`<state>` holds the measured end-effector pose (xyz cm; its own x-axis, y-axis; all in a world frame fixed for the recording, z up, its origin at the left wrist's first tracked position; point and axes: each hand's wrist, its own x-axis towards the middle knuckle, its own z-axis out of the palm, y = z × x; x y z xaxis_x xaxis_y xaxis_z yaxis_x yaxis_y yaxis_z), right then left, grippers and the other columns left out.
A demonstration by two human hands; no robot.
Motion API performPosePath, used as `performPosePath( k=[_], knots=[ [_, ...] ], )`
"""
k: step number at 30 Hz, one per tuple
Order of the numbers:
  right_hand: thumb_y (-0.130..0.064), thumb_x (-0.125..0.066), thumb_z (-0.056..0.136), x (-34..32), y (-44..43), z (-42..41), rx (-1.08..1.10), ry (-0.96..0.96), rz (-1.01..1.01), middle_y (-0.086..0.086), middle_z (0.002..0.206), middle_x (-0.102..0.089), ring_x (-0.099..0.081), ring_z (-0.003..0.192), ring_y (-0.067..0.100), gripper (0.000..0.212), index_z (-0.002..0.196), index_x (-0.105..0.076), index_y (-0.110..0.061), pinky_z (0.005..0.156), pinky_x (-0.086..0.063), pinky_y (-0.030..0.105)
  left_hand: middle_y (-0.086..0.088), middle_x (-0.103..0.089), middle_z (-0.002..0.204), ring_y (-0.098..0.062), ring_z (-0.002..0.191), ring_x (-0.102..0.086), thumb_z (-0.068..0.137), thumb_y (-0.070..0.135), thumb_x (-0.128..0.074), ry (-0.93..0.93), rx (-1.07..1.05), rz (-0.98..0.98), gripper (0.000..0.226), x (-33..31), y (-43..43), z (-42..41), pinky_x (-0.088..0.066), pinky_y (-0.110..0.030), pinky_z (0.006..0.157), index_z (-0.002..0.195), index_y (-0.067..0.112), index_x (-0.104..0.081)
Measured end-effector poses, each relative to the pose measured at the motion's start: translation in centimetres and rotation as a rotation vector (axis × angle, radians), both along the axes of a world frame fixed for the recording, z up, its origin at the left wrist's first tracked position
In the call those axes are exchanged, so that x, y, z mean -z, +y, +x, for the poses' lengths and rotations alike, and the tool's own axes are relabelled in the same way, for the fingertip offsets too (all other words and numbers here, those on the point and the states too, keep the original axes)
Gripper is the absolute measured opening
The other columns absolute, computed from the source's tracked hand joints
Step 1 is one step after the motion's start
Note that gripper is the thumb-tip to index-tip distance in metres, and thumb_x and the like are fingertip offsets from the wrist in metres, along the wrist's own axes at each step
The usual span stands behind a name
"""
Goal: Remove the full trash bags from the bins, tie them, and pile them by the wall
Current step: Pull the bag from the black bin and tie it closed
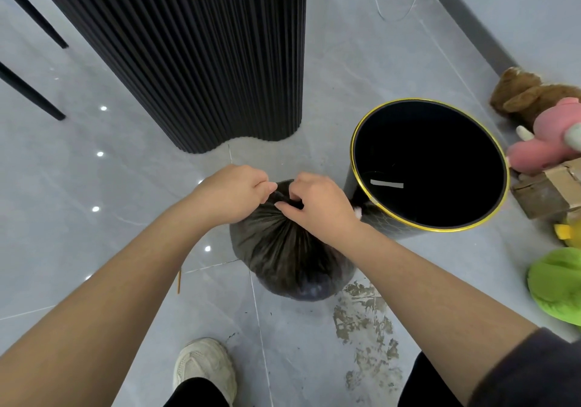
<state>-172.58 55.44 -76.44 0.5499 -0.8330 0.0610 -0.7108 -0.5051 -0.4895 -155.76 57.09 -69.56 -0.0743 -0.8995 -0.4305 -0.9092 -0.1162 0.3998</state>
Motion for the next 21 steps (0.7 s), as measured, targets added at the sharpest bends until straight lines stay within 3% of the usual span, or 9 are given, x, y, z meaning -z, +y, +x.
performPosePath(
  k=[2, 5, 10, 14, 18, 21],
  knots=[
    [-0.042, -0.061, 0.086, -0.11, 0.12, -0.07, 0.017, 0.010, 0.057, -0.004, 0.066, -0.048, -0.047, 0.062, 0.019, 0.030, 0.078, -0.047, -0.017, 0.056, -0.033, 0.031, -0.003, -0.058, 0.075, -0.022, 0.076, -0.055, 0.097, 0.038, -0.041, -0.001, 0.004, 0.004, 0.038, 0.08, 0.09, 0.03, -0.044, -0.037, 0.068, 0.079, 0.011, -0.060],
    [-0.044, -0.059, 0.087, -0.38, 0.28, -0.18, -0.015, 0.029, 0.019, -0.011, 0.069, -0.048, -0.047, 0.065, 0.013, 0.025, 0.099, -0.057, -0.022, 0.055, -0.034, 0.028, -0.004, -0.061, 0.080, -0.023, 0.079, -0.056, 0.098, 0.039, -0.040, -0.012, 0.008, 0.019, 0.038, 0.05, 0.30, 0.00, -0.046, -0.039, 0.072, 0.083, 0.011, -0.062],
    [-0.039, -0.065, 0.084, 0.32, -0.01, -0.30, -0.052, 0.031, -0.052, -0.003, 0.081, -0.051, -0.051, 0.080, 0.017, 0.025, 0.082, -0.065, -0.014, 0.063, -0.039, 0.032, -0.004, -0.061, 0.081, -0.022, 0.078, -0.056, 0.098, 0.039, -0.039, -0.038, 0.017, 0.024, 0.039, 0.11, 0.22, -0.05, -0.045, -0.037, 0.069, 0.086, 0.011, -0.062],
    [-0.035, -0.067, 0.082, 0.38, 0.09, -0.18, -0.011, -0.006, -0.012, -0.002, 0.075, -0.049, -0.046, 0.070, 0.017, 0.031, 0.069, -0.044, -0.017, 0.063, -0.032, 0.030, 0.000, -0.055, 0.072, -0.019, 0.072, -0.052, 0.098, 0.038, -0.040, -0.028, 0.026, 0.014, 0.038, 0.33, 0.25, -0.28, -0.040, -0.033, 0.063, 0.081, 0.011, -0.060],
    [-0.040, -0.061, 0.086, -0.05, 0.19, -0.09, 0.034, 0.018, 0.020, -0.009, 0.068, -0.051, -0.051, 0.063, 0.015, 0.023, 0.090, -0.052, -0.019, 0.053, -0.037, 0.031, 0.000, -0.055, 0.071, -0.020, 0.073, -0.053, 0.098, 0.038, -0.039, -0.019, 0.031, 0.016, 0.036, 0.17, 0.13, -0.25, -0.043, -0.036, 0.067, 0.081, 0.013, -0.060],
    [-0.036, -0.057, 0.091, 0.00, 0.18, 0.09, 0.015, 0.005, 0.035, -0.011, 0.072, -0.046, -0.054, 0.068, 0.017, 0.021, 0.102, -0.061, -0.019, 0.055, -0.037, 0.030, 0.000, -0.053, 0.070, -0.020, 0.071, -0.052, 0.098, 0.037, -0.040, -0.005, 0.033, -0.002, 0.036, 0.11, 0.06, -0.28, -0.040, -0.035, 0.063, 0.080, 0.013, -0.059]
  ],
)
